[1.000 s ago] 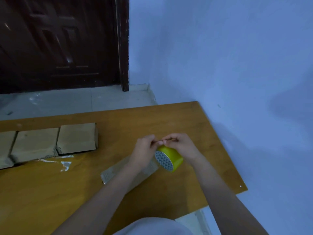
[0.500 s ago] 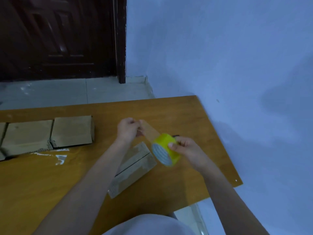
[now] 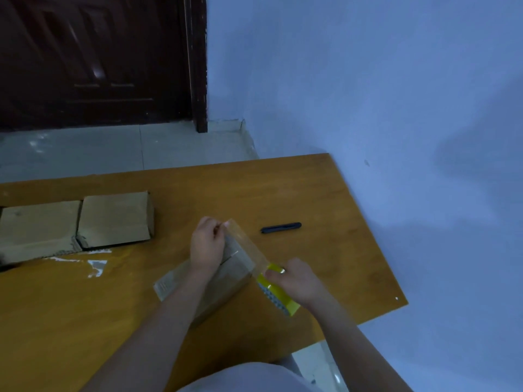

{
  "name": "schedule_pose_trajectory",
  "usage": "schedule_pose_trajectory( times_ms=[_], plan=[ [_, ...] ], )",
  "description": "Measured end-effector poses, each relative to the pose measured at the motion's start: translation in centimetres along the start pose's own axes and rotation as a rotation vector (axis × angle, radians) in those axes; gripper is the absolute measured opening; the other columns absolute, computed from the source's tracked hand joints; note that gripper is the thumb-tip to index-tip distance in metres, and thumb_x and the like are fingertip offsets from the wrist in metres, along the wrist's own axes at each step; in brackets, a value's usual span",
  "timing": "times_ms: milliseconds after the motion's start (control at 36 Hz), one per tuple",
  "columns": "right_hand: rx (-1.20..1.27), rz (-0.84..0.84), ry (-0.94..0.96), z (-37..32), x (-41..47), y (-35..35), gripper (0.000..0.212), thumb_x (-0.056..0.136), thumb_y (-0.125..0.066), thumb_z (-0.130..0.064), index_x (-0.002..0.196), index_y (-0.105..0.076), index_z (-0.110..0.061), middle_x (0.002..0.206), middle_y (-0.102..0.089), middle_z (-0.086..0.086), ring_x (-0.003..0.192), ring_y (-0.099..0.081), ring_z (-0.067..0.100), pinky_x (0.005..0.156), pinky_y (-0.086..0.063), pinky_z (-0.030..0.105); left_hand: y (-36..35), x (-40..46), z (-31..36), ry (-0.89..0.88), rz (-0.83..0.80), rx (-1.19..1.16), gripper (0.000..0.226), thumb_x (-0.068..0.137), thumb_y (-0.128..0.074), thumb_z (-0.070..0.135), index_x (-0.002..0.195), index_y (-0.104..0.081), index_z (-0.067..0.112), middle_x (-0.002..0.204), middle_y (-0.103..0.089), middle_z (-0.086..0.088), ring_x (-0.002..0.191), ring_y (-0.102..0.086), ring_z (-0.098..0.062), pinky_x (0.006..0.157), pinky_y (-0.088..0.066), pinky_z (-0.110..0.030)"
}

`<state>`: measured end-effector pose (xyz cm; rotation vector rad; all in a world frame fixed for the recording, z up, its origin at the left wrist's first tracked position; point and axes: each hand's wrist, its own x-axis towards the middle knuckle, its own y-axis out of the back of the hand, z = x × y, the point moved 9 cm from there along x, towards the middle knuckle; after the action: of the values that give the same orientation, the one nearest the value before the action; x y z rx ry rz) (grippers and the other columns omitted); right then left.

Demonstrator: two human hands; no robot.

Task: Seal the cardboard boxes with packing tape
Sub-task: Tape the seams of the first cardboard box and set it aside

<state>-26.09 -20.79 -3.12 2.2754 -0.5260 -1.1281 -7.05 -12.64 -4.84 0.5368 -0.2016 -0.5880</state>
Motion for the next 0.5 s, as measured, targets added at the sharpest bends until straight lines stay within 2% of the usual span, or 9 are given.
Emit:
schedule_pose_trajectory(
  times_ms=[83, 167, 222, 306, 361, 444, 500],
  plan=[
    [0.027, -0.034, -0.034, 0.9, 0.3, -0.8, 0.037, 0.091, -0.057, -0.039, 0.065, -0.047, -0.015, 0.059, -0.042, -0.001, 0.052, -0.043, 0.013, 0.048, -0.03, 0.024, -0.5, -0.2, -0.7, 0.06, -0.011, 0.004, 0.035, 0.095, -0.057, 0.019, 0.07, -0.053, -0.004, 0.076, -0.047, -0.007, 0.06, -0.039, -0.007, 0.055, -0.034, -0.013],
    [0.077, -0.05, -0.041, 1.2, 0.2, -1.1, 0.033, 0.092, -0.056, -0.037, 0.067, -0.05, -0.015, 0.062, -0.047, -0.002, 0.054, -0.047, 0.012, 0.049, -0.034, 0.021, -0.7, -0.4, -1.0, 0.1, -0.016, 0.02, 0.037, 0.095, -0.057, 0.023, 0.068, -0.05, 0.0, 0.075, -0.045, -0.005, 0.06, -0.04, -0.01, 0.053, -0.03, -0.016],
    [0.076, -0.042, -0.036, 1.1, 0.3, -1.2, 0.033, 0.092, -0.056, -0.036, 0.068, -0.051, -0.014, 0.063, -0.048, 0.0, 0.057, -0.048, 0.013, 0.051, -0.035, 0.022, -0.7, -0.3, -1.0, 0.132, -0.021, 0.016, 0.039, 0.096, -0.056, 0.025, 0.067, -0.048, 0.0, 0.074, -0.042, -0.003, 0.059, -0.039, -0.014, 0.052, -0.03, -0.021],
    [0.07, -0.039, -0.021, 0.7, 0.5, -1.4, 0.032, 0.092, -0.055, -0.036, 0.078, -0.059, -0.007, 0.07, -0.052, 0.005, 0.065, -0.052, 0.017, 0.058, -0.038, 0.026, -0.9, 0.0, -1.3, 0.184, -0.041, 0.005, 0.037, 0.097, -0.055, 0.023, 0.073, -0.054, -0.005, 0.079, -0.046, -0.006, 0.059, -0.039, -0.011, 0.05, -0.029, -0.017],
    [0.08, -0.05, -0.013, 0.7, 0.7, -1.7, 0.031, 0.093, -0.055, -0.036, 0.078, -0.059, -0.008, 0.069, -0.053, 0.003, 0.061, -0.052, 0.015, 0.054, -0.039, 0.023, -0.9, 0.1, -1.5, 0.215, -0.048, 0.022, 0.036, 0.097, -0.053, 0.023, 0.073, -0.053, -0.003, 0.082, -0.047, -0.008, 0.059, -0.039, -0.01, 0.05, -0.028, -0.022],
    [0.047, -0.042, -0.008, 0.8, 1.1, -1.9, 0.032, 0.092, -0.055, -0.035, 0.07, -0.051, -0.013, 0.061, -0.047, -0.002, 0.051, -0.045, 0.01, 0.048, -0.034, 0.02, -0.9, 0.2, -1.8, 0.262, -0.045, 0.042, 0.034, 0.098, -0.053, 0.022, 0.071, -0.049, 0.001, 0.083, -0.046, -0.006, 0.058, -0.039, -0.009, 0.049, -0.026, -0.019],
    [0.043, -0.043, -0.012, 1.0, 1.4, -2.1, 0.035, 0.093, -0.055, -0.034, 0.065, -0.047, -0.015, 0.057, -0.043, -0.003, 0.048, -0.042, 0.009, 0.044, -0.031, 0.018, -1.0, 0.3, -1.9, 0.274, -0.054, 0.057, 0.03, 0.098, -0.053, 0.022, 0.075, -0.051, 0.003, 0.086, -0.047, -0.006, 0.06, -0.039, -0.007, 0.054, -0.028, -0.023]
  ],
)
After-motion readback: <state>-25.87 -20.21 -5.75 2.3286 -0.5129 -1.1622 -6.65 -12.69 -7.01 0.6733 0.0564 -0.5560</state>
